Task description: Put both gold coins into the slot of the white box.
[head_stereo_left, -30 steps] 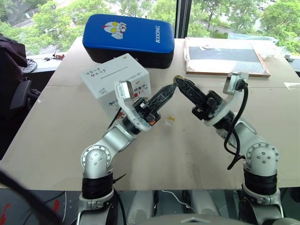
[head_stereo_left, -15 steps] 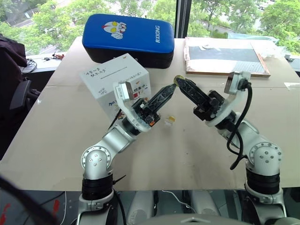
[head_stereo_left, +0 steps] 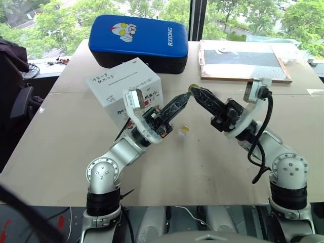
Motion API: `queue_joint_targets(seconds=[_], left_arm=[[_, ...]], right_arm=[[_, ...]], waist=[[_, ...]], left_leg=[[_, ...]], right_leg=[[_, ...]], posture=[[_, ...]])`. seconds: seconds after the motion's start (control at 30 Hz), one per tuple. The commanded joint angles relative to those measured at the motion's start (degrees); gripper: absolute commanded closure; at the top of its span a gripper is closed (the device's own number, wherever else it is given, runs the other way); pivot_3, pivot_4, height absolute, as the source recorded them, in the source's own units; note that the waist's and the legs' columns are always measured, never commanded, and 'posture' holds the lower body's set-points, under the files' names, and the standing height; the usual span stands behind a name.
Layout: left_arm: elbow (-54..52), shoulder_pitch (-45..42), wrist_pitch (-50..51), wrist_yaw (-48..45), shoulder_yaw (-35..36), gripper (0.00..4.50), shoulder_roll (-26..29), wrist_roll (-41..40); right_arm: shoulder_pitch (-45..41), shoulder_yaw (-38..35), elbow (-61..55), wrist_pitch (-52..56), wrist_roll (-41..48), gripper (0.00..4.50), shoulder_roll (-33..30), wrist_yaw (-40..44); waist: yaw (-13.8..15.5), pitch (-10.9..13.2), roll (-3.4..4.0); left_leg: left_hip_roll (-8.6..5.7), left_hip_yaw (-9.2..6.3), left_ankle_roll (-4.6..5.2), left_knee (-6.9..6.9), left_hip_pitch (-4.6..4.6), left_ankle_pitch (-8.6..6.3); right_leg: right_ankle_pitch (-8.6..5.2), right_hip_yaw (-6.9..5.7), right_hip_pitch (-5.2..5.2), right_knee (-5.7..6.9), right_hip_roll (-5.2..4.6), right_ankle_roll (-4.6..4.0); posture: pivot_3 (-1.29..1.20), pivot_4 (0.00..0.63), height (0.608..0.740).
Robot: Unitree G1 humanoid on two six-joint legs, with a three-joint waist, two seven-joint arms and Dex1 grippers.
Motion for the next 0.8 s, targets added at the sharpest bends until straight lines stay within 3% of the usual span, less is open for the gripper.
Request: queue_joint_targets(seconds=[0.03,0.6,0.77,0.8], left_arm=[[-1.3,-0.7,0.3,-1.0,-1.2,4.46,0.0,-0.3],[-0.8,0.1,0.9,-3.0,-1.1,4.46,-0.3,-0.9],[-1.0,0.1,0.1,-1.5,-1.3,2.22,-0.9,1.6],[-1.1,0.1,0.1,-1.7,-1.3,2.22,-1.0,1.4]], right_arm=[[-0.2,3.8,-3.7,2.2,-0.2,4.50,-0.6,2.6],[0.2,4.3,-4.4,3.1,0.1,4.50,-1.6,3.7],[0.5,4.3,-4.4,3.1,-0.1,4.50,-1.3,3.7],[0.5,4.4,-4.4,3.0,-0.2,4.50,-1.2,3.7]], waist=[[0.0,0.0,0.00],[0.0,0.0,-0.01],[0.0,0.0,0.00],[0.0,0.0,0.00]], left_leg=[[0.00,0.00,0.00,0.00,-0.01,0.00],[0.01,-0.03,0.00,-0.01,-0.06,0.00],[0.01,-0.03,0.00,-0.01,-0.07,0.00],[0.01,-0.03,0.00,-0.01,-0.07,0.00]], right_leg=[[0.00,0.00,0.00,0.00,0.00,0.00],[0.00,0.05,-0.02,-0.05,-0.02,0.00],[0.00,0.06,-0.03,-0.07,-0.02,0.01],[0.00,0.06,-0.03,-0.07,-0.02,0.00]], posture=[[0.00,0.150,0.740],[0.00,0.150,0.740],[0.00,0.150,0.740],[0.00,0.150,0.740]])
